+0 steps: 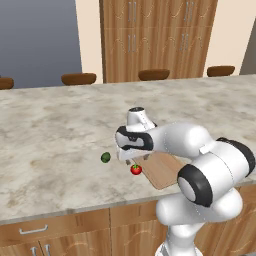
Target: Place the avocado, onion, tomato, and bell pepper on the cutting board.
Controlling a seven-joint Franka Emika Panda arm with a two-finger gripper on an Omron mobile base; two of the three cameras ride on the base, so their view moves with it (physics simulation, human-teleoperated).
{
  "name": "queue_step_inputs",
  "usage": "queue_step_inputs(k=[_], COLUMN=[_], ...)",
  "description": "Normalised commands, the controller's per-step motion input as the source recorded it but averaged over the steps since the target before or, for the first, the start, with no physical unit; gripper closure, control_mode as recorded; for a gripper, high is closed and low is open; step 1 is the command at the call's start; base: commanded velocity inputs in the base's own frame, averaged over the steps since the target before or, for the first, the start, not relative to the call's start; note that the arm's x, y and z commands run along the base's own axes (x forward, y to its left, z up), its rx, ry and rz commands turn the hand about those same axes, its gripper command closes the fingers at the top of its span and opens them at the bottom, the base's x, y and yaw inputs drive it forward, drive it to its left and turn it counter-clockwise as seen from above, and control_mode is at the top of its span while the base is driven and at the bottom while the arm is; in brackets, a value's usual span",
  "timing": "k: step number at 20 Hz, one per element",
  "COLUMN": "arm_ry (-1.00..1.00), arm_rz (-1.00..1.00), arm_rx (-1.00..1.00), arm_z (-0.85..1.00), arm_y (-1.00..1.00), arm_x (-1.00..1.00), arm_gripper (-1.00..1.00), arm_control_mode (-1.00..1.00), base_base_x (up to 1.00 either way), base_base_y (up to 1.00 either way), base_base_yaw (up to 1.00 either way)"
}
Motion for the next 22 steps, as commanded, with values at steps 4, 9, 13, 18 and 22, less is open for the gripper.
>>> queue_step_inputs(k=[4, 9, 13, 18, 22], arm_ry=[0.05, 0.08, 0.07, 0.03, 0.03], arm_rz=[0.0, 0.0, 0.0, 0.0, 0.0], arm_rx=[0.0, 0.0, 0.0, 0.0, -0.02], arm_z=[-0.23, -0.29, -0.29, -0.23, -0.19], arm_y=[0.0, 0.0, 0.0, 0.0, 0.01], arm_x=[0.0, 0.07, 0.11, 0.12, 0.07], arm_gripper=[-1.0, -1.0, -1.0, -1.0, 1.0], arm_control_mode=[-1.0, -1.0, -1.0, -1.0, -1.0], base_base_x=[0.0, 0.0, 0.0, 0.0, 0.0], base_base_y=[0.0, 0.0, 0.0, 0.0, 0.0], base_base_yaw=[0.0, 0.0, 0.0, 0.0, 0.0])
